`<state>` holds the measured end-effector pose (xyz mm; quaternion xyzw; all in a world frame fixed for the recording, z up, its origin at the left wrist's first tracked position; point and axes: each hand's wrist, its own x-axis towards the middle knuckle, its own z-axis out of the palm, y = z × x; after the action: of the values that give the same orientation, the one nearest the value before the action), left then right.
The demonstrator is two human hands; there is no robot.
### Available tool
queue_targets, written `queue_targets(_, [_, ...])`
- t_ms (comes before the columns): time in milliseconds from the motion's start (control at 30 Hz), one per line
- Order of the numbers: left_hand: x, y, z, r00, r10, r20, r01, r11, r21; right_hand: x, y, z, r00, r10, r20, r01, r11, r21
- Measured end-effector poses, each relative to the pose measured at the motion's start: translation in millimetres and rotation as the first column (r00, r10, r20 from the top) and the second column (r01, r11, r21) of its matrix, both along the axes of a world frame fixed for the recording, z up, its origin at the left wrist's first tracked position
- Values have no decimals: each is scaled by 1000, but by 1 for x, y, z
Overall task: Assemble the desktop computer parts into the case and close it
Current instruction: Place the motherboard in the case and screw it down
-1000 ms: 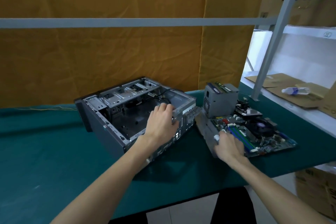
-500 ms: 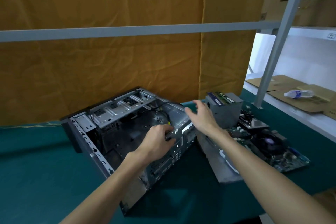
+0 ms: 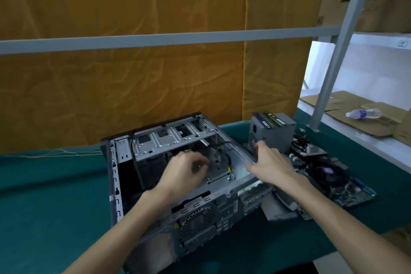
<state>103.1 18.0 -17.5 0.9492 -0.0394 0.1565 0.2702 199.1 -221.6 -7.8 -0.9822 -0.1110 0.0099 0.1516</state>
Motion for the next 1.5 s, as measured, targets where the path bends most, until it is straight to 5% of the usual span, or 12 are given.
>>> queue_targets(167, [40,22,-7,975,221,26,-218,930,297,15,29,5,981,106,-163,-101,994,38])
queue_targets(400, [66,41,-27,974,225,28,-216,885,412,-4,11,0,991,63,-117,-59,998,39])
queue_targets(667, [68,14,-21,989,145,8,-139,929,342,-35,-17,-5,992,59,-109,-48,994,101])
queue_targets(833, [83,-43,-5,994,108,21,-110,983,148,-17,-56,-10,985,7,-170,70,894,442])
queue_targets(900, [92,-71,0,996,84,9,-84,995,50,3,-83,-16,983,-182,39,157,921,356])
queue_targets(967, [101,-93,3,997,66,-27,-66,998,-10,24,-110,-23,940,-305,154,294,951,90])
queue_targets(1100, [118,-118,4,990,48,-131,-49,999,-6,51,-142,-42,903,-425,-65,391,873,-291])
queue_targets(1367, [155,-139,11,989,-84,-123,100,986,135,55,-163,-59,925,-379,-6,361,887,-288])
queue_targets(1500, [182,-156,7,919,-245,-310,299,944,140,49,-164,-56,929,-366,60,368,890,-271])
